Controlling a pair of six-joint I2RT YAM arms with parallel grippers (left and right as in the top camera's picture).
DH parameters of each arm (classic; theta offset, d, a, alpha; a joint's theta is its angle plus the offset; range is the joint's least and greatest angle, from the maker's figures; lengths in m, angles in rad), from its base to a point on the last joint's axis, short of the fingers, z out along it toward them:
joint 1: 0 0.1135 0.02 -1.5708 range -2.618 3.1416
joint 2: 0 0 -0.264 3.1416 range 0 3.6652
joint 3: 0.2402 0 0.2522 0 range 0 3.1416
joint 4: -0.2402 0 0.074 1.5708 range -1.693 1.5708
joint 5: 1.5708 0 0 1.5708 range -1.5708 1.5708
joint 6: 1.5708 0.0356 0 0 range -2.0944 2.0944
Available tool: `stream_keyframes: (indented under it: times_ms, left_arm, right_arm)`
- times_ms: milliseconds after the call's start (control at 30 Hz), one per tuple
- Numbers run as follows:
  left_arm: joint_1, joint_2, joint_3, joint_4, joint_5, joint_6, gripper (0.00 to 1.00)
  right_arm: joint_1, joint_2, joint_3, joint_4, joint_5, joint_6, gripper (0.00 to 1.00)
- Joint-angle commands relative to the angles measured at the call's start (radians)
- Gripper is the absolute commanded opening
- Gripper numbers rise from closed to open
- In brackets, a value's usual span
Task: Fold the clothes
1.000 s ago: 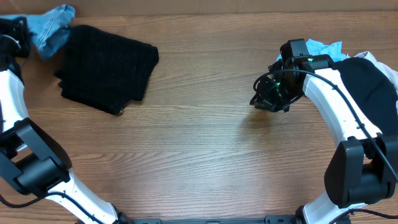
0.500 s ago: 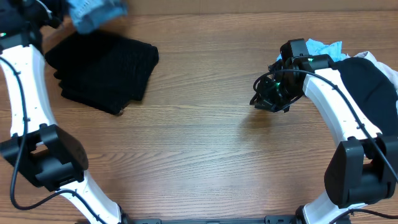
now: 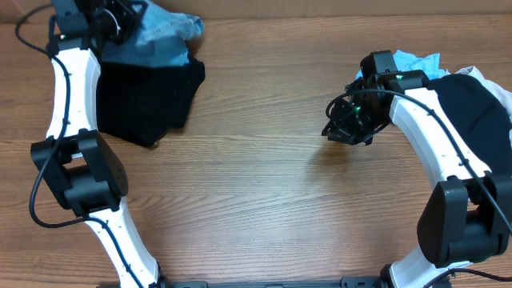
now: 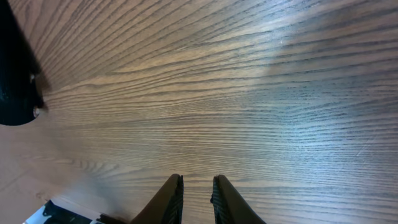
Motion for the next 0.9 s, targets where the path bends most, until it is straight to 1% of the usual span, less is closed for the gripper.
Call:
stream_keyframes:
  times_ms: [0,67,100,133,167,200,233,300,400,433,500,533,600,667,700,767,867]
  left_arm:
    - [-0.039,-0.034,0.206,0.033,0.122,-0.005,0.04]
    - [-0.042,-0.034,0.222,0.028,0.144,0.006,0.04]
    - [-0.043,-0.033,0.222,-0.002,0.140,0.020,0.04]
    - [-0.043,-0.032,0.222,-0.050,0.118,0.063,0.04]
    - [-0.043,-0.031,0.222,-0.128,0.066,0.119,0.04]
    - [-0.043,-0.029,0.222,-0.177,0.027,0.146,0.04]
    - [-0.043,-0.022,0.220,-0.265,-0.031,0.192,0.04]
    - [-0.040,-0.004,0.204,-0.337,-0.075,0.269,0.04]
    - [-0.022,0.072,0.198,-0.384,-0.066,0.296,0.04]
    - [-0.007,0.109,0.198,-0.394,-0.032,0.315,0.04]
    - [0.018,0.171,0.198,-0.380,0.060,0.347,0.04]
    - [0.027,0.190,0.198,-0.349,0.111,0.346,0.04]
    - [0.029,0.190,0.203,-0.309,0.138,0.307,0.04]
    - [0.008,0.180,0.250,-0.209,0.250,0.233,0.04]
    - [0.000,0.180,0.287,-0.190,0.276,0.214,0.04]
    - [-0.019,0.180,0.356,-0.179,0.279,0.215,0.04]
    - [-0.057,0.180,0.415,-0.112,0.278,0.225,0.04]
  right_arm:
    - [0.003,-0.034,0.011,0.002,0.002,-0.007,0.20]
    - [0.003,-0.034,0.011,0.002,0.002,-0.008,0.20]
    - [0.003,-0.034,0.011,0.002,0.002,-0.008,0.20]
    - [0.003,-0.034,0.011,0.002,0.002,-0.008,0.20]
    - [0.003,-0.034,0.011,0.002,0.002,-0.008,0.20]
    - [0.003,-0.034,0.011,0.001,0.003,-0.008,0.20]
    - [0.003,-0.034,0.011,0.002,0.002,-0.008,0.20]
    - [0.003,-0.034,0.011,0.002,0.002,-0.008,0.20]
    - [0.003,-0.034,0.011,-0.003,0.002,-0.007,0.20]
    - [0.003,-0.034,0.011,-0.009,0.002,-0.008,0.20]
    - [0.003,-0.034,0.011,-0.013,0.002,-0.008,0.20]
    - [0.003,-0.034,0.011,-0.010,0.002,-0.007,0.20]
    - [0.003,-0.034,0.011,-0.010,0.002,-0.007,0.20]
    - [0.003,-0.034,0.011,-0.011,0.002,-0.007,0.20]
    - [0.003,-0.034,0.011,-0.012,0.002,-0.007,0.20]
    - [0.003,-0.034,0.011,-0.013,0.002,-0.007,0.20]
    - [0.003,-0.034,0.011,-0.007,0.002,-0.007,0.20]
